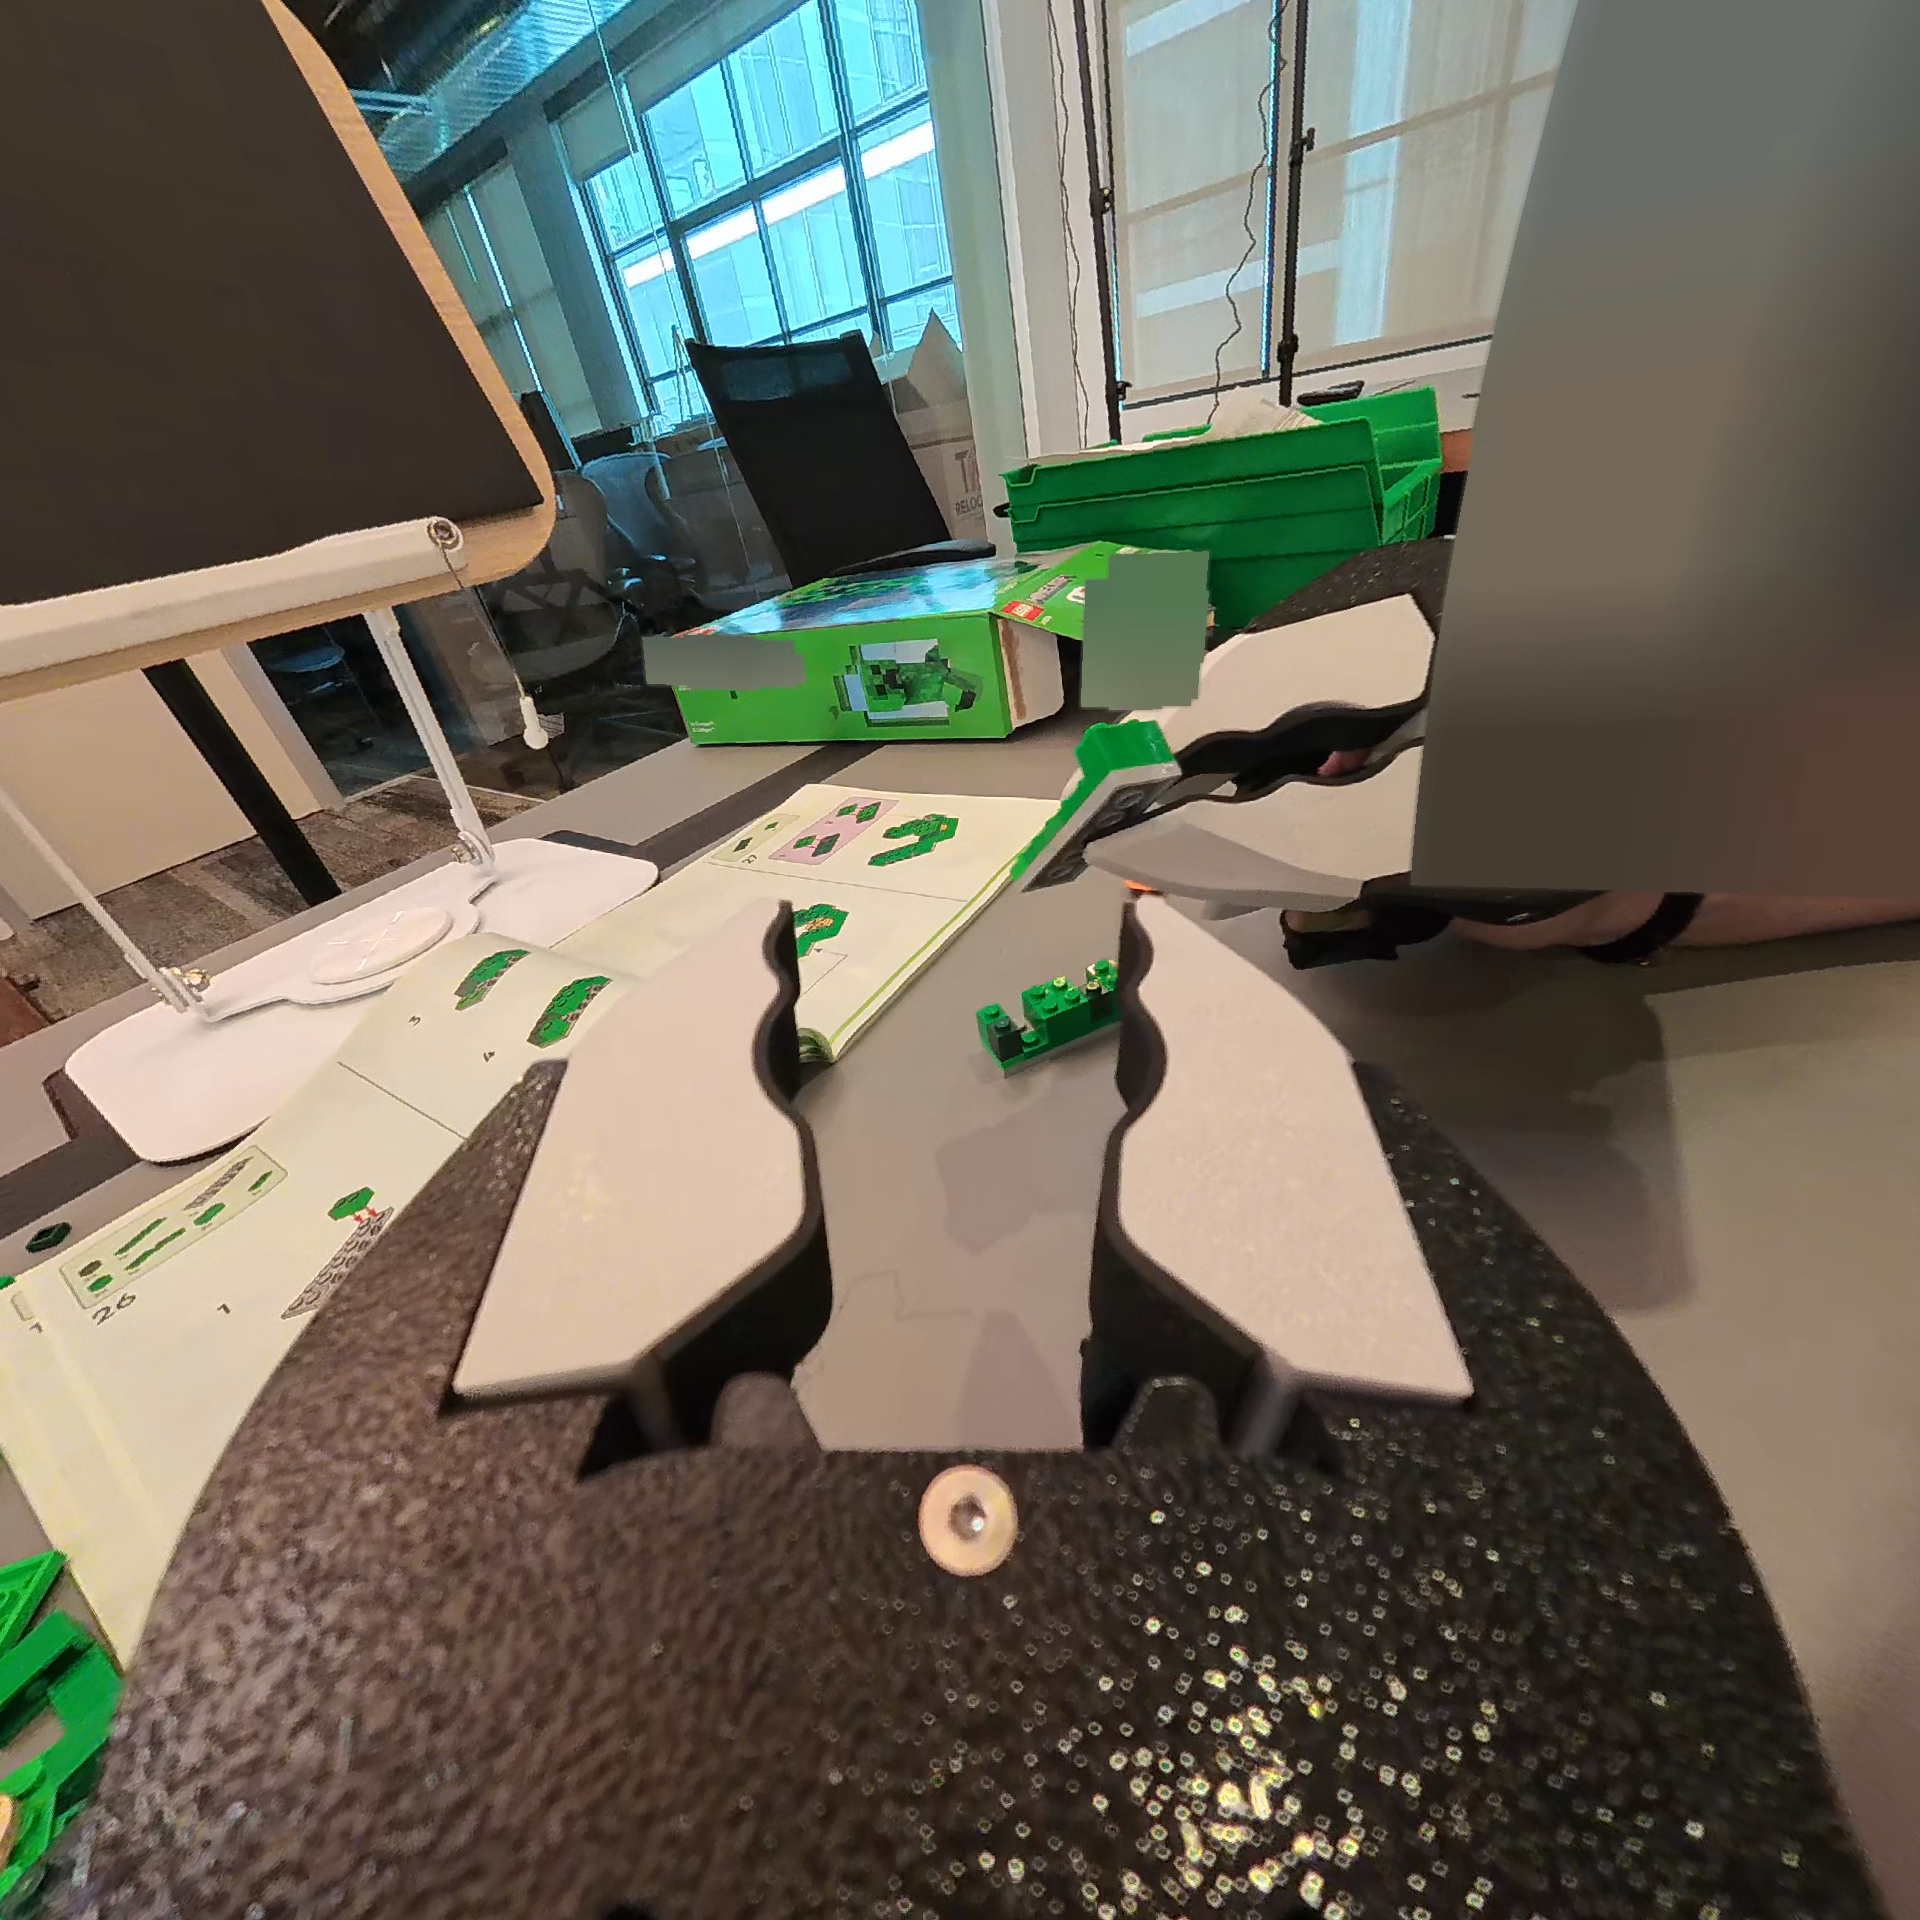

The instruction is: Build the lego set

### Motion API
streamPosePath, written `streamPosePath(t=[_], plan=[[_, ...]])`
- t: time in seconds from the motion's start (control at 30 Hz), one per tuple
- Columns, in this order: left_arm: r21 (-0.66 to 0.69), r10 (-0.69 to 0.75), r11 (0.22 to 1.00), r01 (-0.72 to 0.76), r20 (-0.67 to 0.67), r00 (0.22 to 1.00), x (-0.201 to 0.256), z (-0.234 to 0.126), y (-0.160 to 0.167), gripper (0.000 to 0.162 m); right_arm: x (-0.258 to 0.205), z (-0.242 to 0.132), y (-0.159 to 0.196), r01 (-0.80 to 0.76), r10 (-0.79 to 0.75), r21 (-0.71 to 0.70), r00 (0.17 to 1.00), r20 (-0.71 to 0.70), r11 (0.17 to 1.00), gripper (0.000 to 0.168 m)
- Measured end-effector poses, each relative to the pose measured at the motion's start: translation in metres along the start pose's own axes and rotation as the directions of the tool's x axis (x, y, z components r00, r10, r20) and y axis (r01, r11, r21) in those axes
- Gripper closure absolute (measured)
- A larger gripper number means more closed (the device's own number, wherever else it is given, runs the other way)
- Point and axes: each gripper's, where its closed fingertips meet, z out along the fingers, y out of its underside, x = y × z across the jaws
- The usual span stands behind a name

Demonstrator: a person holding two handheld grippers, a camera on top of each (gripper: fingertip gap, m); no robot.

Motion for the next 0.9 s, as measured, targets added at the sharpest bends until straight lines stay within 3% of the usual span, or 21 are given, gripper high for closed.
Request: streamPosePath(t=[0.9], plan=[[0.000,-0.021,1.000,0.021,-0.003,1.000,0.0004,0.0013,-0.0002,0.096,0.0010,0.0006,0.0007,0.004,-0.004,-0.003,1.000,-0.003,1.000,0.160]])
